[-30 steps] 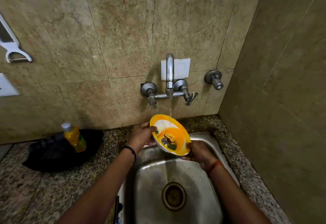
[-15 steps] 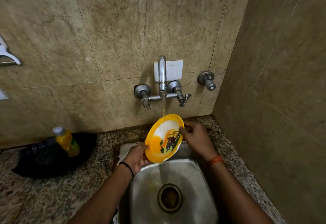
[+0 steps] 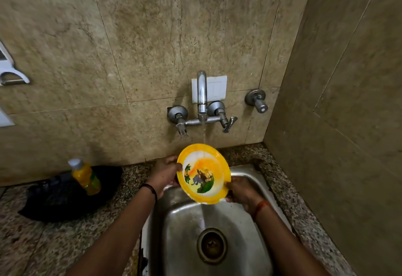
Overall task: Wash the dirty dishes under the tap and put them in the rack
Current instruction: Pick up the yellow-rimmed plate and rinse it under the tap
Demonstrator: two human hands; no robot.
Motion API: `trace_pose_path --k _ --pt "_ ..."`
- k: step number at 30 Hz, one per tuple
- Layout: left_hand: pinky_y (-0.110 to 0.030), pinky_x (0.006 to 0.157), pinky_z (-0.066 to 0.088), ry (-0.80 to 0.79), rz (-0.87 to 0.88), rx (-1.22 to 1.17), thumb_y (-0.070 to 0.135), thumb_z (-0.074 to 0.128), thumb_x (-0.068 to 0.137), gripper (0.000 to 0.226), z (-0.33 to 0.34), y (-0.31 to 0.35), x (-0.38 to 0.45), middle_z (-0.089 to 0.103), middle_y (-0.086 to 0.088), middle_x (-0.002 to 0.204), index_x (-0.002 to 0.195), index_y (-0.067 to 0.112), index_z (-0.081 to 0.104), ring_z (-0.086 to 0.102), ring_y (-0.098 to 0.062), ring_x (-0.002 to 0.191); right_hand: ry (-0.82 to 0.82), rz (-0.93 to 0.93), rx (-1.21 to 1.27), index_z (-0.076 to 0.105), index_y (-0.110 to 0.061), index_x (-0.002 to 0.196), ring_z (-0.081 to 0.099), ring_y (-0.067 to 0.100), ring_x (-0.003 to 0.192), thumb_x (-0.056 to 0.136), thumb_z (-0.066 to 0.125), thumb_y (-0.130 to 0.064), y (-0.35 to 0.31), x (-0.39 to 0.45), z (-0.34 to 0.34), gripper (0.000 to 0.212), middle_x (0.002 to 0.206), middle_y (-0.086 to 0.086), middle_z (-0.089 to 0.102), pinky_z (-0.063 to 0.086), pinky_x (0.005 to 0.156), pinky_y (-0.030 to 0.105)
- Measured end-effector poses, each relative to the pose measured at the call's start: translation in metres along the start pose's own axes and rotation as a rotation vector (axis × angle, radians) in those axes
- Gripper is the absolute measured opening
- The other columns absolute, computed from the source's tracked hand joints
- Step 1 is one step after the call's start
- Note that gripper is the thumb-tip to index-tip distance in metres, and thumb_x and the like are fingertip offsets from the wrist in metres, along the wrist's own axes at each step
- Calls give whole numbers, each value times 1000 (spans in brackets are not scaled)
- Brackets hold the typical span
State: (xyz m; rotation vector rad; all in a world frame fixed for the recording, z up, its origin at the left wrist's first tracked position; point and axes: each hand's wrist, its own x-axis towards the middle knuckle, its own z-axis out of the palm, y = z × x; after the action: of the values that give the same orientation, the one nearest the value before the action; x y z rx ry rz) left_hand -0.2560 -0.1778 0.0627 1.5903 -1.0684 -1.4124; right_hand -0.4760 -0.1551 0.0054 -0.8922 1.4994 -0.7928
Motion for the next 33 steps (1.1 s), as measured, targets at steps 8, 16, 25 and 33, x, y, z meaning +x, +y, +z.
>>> trace_pose_path --k 8,16,25,33 --pt "-32 62 45 10 -262 -274 30 38 100 27 3 -24 3 60 -8 81 92 14 59 56 -23 70 217 -443 -61 76 -33 87 68 20 89 87 63 -8 9 6 -5 29 87 -3 75 57 82 50" --pt "-58 83 53 -163 -386 -1114 32 38 98 46 10 -27 4 58 -33 118 114 -11 49 54 -45 114 325 -824 -421 66 -20 123 60 -4 111 85 53 12 2 -19 -13 52 122 -12 65 44 101 15" --pt "-48 68 59 -94 -184 -909 -2 46 94 33 26 -12 8 62 -20 114 127 -2 46 61 -29 96 318 -648 -447 46 -20 142 56 19 124 81 46 10 -8 -10 -21 68 139 -1 55 41 102 21" --pt "-45 66 61 -188 -126 -878 0 49 93 47 41 -8 4 59 -19 127 140 5 43 60 -31 106 577 -919 -1173 -3 -19 155 -7 23 150 85 37 -3 -99 1 -4 82 162 -1 -8 5 120 46"
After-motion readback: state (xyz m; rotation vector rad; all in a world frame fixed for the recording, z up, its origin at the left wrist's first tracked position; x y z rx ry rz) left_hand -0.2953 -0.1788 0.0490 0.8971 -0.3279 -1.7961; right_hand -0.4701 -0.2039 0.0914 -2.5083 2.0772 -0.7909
